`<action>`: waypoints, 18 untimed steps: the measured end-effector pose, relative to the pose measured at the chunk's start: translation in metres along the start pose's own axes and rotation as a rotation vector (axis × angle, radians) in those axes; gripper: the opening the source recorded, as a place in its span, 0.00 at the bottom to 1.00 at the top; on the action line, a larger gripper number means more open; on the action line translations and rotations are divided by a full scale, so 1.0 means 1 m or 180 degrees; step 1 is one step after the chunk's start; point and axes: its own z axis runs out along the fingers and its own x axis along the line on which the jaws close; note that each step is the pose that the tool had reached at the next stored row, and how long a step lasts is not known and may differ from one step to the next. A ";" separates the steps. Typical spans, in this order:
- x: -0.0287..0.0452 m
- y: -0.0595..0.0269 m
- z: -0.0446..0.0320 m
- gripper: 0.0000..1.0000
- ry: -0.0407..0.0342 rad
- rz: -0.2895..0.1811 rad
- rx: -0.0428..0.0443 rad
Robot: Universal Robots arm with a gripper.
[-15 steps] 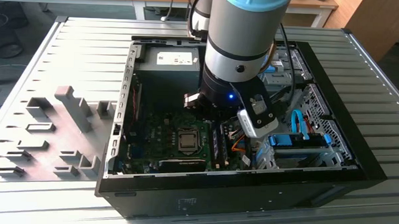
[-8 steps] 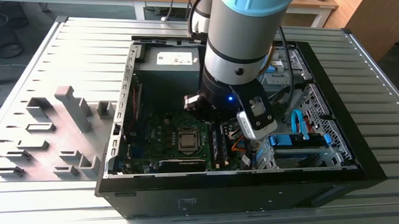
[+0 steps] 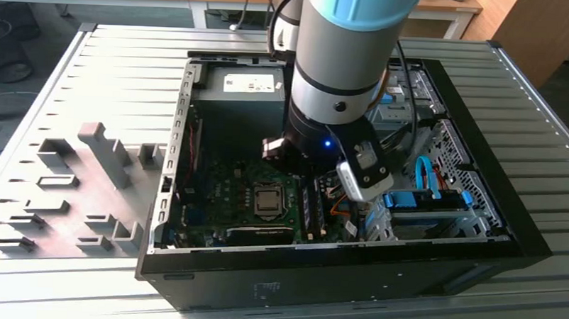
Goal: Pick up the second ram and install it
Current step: 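Insert the second ram into the second slot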
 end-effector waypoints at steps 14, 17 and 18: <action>0.0000 -0.0009 0.0091 0.14 0.0000 0.0000 0.0000; 0.0000 -0.0010 0.0105 0.14 0.0000 0.0000 0.0000; 0.0000 -0.0010 0.0110 0.14 0.0000 0.0000 0.0000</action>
